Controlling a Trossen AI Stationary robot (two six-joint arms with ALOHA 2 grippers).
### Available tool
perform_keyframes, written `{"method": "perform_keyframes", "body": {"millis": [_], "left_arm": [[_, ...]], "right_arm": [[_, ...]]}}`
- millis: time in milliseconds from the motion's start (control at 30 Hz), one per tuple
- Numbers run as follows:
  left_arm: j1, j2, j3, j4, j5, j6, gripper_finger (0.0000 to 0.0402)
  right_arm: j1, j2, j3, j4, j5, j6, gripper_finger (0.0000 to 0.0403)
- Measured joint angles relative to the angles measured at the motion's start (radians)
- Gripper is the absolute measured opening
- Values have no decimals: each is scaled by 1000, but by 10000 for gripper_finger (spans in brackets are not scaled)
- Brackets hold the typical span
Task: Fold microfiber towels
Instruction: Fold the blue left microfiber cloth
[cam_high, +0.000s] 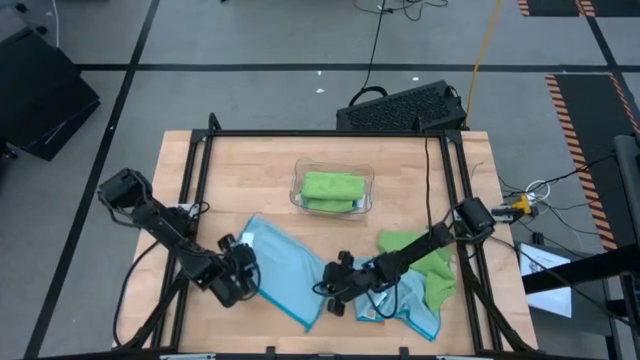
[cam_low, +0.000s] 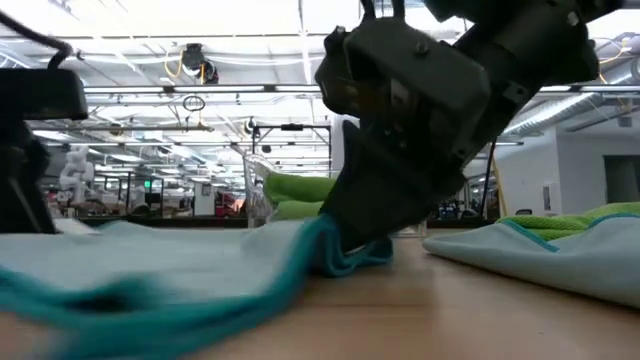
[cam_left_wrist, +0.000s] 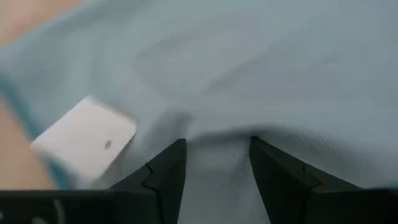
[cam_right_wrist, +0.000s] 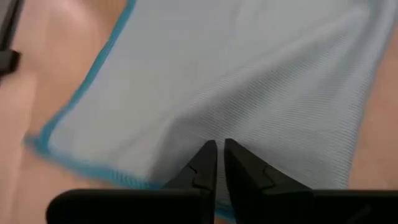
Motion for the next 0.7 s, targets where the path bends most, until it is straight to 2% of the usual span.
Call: {"method": "perform_keyframes", "body": {"millis": [133, 233, 333, 500, 700], "left_arm": [[15, -7, -5, -190, -51, 1, 182], [35, -7, -8, -268, -105, 14, 182], [57, -10, -1, -280, -107, 76, 182], [71, -27, 62, -277, -74, 117, 182], [18, -42, 169, -206, -83, 122, 182]], "right_arm": [[8, 1, 0, 20, 1, 68, 22], [8, 2, -2, 40, 21, 68, 22], [7, -8, -2, 90, 23, 22, 22], [0, -50, -2, 126, 26, -152, 22], [-45, -66, -1, 100, 28, -281, 22]]}}
